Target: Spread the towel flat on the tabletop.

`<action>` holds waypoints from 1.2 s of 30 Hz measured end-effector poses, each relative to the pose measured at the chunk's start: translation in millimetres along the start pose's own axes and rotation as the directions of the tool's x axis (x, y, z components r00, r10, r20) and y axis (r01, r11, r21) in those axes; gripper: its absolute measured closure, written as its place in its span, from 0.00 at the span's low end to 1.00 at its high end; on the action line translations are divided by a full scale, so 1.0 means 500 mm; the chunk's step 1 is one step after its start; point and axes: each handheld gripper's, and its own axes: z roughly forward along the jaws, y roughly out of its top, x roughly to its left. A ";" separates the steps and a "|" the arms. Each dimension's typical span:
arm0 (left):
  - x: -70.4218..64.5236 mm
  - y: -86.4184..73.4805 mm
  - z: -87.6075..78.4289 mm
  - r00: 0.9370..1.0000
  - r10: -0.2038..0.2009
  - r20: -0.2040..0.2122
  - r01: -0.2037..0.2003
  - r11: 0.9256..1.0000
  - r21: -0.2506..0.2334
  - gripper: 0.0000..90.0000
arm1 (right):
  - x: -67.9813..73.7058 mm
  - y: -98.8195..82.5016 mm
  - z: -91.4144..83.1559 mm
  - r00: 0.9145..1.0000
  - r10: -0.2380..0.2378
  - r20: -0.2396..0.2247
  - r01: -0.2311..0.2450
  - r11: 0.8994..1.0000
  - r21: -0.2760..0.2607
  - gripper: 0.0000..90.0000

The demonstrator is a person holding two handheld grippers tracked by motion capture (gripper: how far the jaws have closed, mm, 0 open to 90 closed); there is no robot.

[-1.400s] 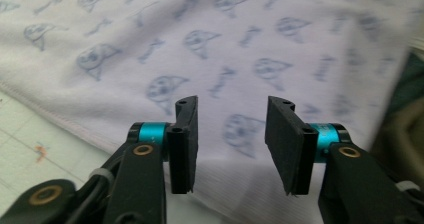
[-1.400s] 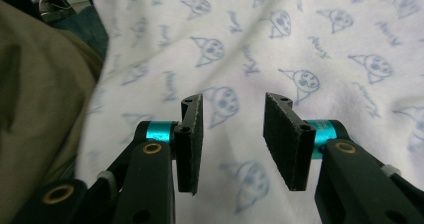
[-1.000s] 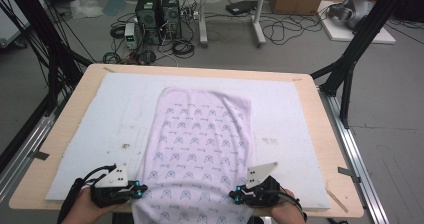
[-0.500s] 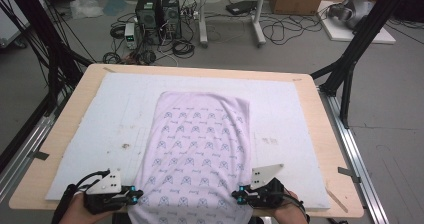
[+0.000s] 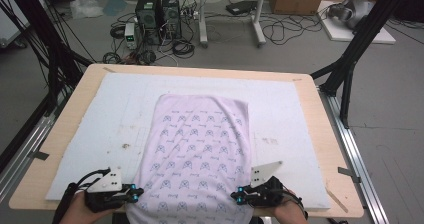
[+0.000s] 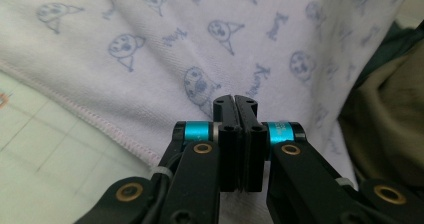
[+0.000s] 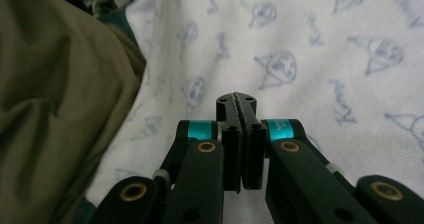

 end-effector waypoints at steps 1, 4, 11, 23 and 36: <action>0.004 0.002 -0.003 1.000 -0.008 -0.024 0.007 1.000 -0.006 0.92 | -0.001 0.001 -0.007 1.000 0.007 0.021 -0.006 1.000 -0.011 0.96; 0.029 0.017 -0.001 0.998 -0.035 -0.053 0.034 0.999 -0.033 0.77 | -0.029 0.009 -0.019 0.992 0.036 0.124 -0.036 0.999 -0.005 0.84; 0.080 0.052 0.031 0.993 -0.069 -0.100 0.063 0.996 -0.066 0.62 | -0.099 0.019 -0.019 0.963 0.100 0.249 -0.103 0.995 -0.002 0.71; 0.093 0.051 0.059 0.992 -0.073 -0.105 0.068 0.996 -0.049 0.61 | -0.094 -0.005 -0.019 0.970 0.107 0.217 -0.112 0.994 0.013 0.95; 0.129 0.069 0.065 0.985 -0.126 -0.120 0.115 0.989 -0.094 0.51 | -0.123 0.016 -0.042 0.946 0.166 0.279 -0.143 0.985 -0.102 0.59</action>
